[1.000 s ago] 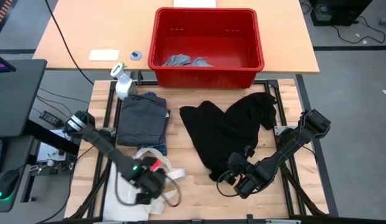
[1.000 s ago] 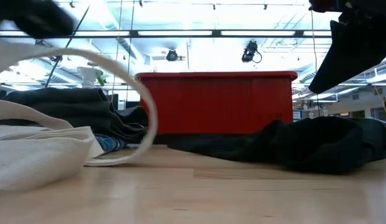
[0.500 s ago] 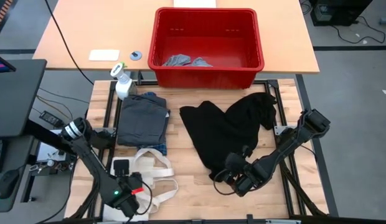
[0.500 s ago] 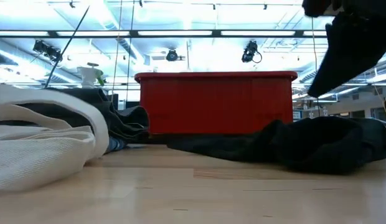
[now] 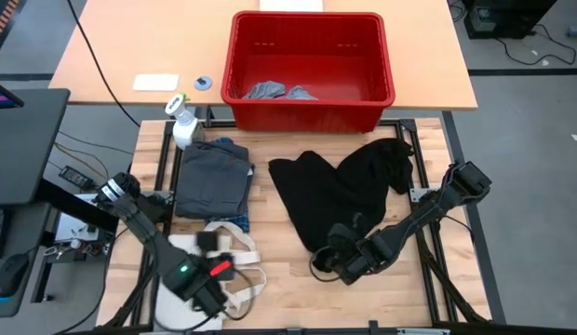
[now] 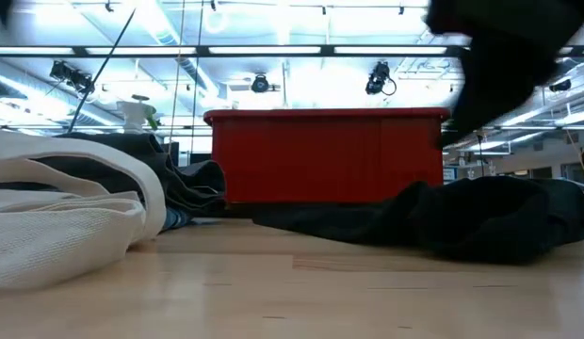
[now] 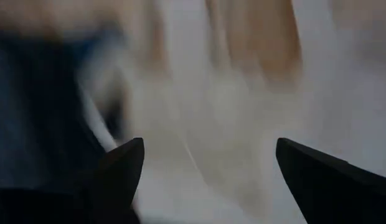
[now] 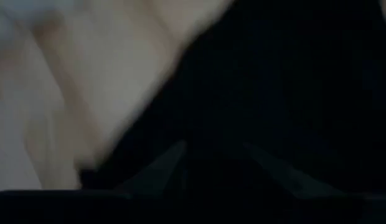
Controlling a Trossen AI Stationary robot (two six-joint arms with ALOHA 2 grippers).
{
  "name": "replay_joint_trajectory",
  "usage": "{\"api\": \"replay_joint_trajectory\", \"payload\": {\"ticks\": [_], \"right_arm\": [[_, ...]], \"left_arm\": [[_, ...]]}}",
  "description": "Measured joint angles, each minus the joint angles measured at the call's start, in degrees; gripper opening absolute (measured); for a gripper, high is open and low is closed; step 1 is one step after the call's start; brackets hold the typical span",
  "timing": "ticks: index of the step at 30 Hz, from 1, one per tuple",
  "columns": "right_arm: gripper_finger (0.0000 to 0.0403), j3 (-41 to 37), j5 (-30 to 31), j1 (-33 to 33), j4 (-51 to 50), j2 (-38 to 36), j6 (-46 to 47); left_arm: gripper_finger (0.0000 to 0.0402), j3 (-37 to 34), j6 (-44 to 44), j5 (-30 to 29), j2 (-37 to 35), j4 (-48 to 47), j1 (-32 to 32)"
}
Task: Fold Laundry from Bin
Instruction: Fold the black shirt
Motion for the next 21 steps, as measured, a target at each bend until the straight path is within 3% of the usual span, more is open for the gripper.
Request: {"api": "replay_joint_trajectory", "payload": {"ticks": [3, 7, 10, 14, 17, 21], "right_arm": [[0.0151, -0.43, 1.42, -2.36, 10.26, 0.33, -7.75], [0.0151, -1.6, -5.05, -5.14, 17.99, 2.21, -14.74], [0.0151, -1.79, -4.13, -5.0, 16.27, 2.84, -13.21], [0.0151, -1.77, 2.04, -3.45, 8.67, 2.78, -6.97], [0.0151, -2.23, 2.71, -3.42, 2.92, 2.79, -2.86], [0.0151, -6.16, 0.09, -4.24, 4.62, 2.89, 0.01]], "left_arm": [[0.0368, -1.42, 8.23, -8.97, 0.0, 7.08, 3.65], [0.0368, -7.67, 22.2, -9.73, 0.25, 19.61, 11.59], [0.0368, -12.86, 33.5, -11.78, 0.31, 26.95, 18.1], [0.0368, -18.78, 46.82, -15.77, 0.11, 39.63, 27.85], [0.0368, -23.54, 54.63, -13.62, 0.09, 56.55, 35.32], [0.0368, -28.79, 61.66, -11.13, 0.46, 73.43, 43.58]]}}
